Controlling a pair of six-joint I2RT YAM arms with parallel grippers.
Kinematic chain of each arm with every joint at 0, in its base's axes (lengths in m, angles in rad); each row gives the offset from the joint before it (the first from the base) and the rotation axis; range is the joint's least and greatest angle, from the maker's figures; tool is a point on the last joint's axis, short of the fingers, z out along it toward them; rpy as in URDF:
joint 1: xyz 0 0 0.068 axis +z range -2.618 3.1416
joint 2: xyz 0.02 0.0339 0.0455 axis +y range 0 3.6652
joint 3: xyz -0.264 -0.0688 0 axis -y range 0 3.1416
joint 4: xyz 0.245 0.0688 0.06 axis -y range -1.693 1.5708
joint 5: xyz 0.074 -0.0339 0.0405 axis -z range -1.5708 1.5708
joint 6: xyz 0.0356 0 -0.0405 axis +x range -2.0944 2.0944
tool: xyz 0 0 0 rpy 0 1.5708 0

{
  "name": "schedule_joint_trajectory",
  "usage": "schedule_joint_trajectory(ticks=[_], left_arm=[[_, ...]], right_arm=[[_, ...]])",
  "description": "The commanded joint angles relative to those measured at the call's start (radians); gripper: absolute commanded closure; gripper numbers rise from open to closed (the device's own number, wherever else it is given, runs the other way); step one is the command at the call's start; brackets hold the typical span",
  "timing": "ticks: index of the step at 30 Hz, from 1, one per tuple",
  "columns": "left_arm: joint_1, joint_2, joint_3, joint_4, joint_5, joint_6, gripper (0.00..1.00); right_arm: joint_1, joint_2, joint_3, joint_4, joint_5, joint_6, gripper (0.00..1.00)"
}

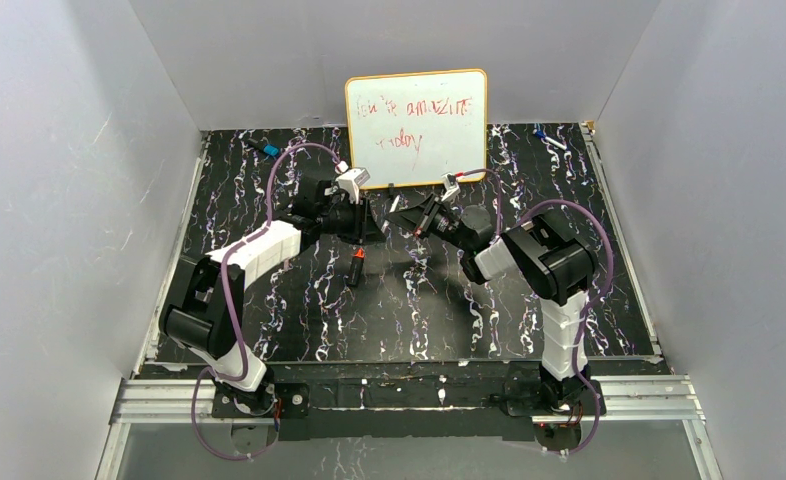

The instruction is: Insert the pens into the pen caps

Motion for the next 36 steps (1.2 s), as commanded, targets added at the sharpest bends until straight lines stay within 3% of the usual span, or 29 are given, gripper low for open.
schedule_joint_trajectory(ticks=[1, 21, 24, 26, 30, 31, 34, 36], left_arm=[[-0.006, -0.043, -0.033, 0.082, 0.045, -0.044, 0.7], [-0.007, -0.022, -0.056, 0.114, 0.037, -0.048, 0.73], [-0.008, -0.02, -0.062, 0.115, 0.04, -0.042, 0.82], [-0.007, -0.013, -0.065, 0.115, 0.049, -0.036, 0.97], [-0.008, -0.003, -0.073, 0.115, 0.059, -0.027, 1.0], [-0.008, -0.003, -0.075, 0.113, 0.059, -0.023, 1.0], [-0.007, -0.01, -0.076, 0.094, 0.047, -0.004, 1.0], [-0.008, -0.016, -0.072, 0.073, 0.026, 0.009, 1.0]], right_arm=[[0.005, 0.01, 0.038, 0.071, -0.012, 0.003, 0.99], [0.021, 0.025, 0.072, 0.076, -0.02, 0.017, 0.99], [0.022, 0.026, 0.071, 0.076, -0.02, 0.018, 0.99], [0.024, 0.026, 0.074, 0.075, -0.021, 0.019, 0.99], [0.025, 0.035, 0.09, 0.07, -0.036, 0.023, 0.99], [0.026, 0.04, 0.1, 0.066, -0.046, 0.027, 0.97], [0.028, 0.057, 0.135, 0.048, -0.083, 0.031, 0.69], [0.031, 0.064, 0.15, 0.031, -0.089, 0.017, 0.61]])
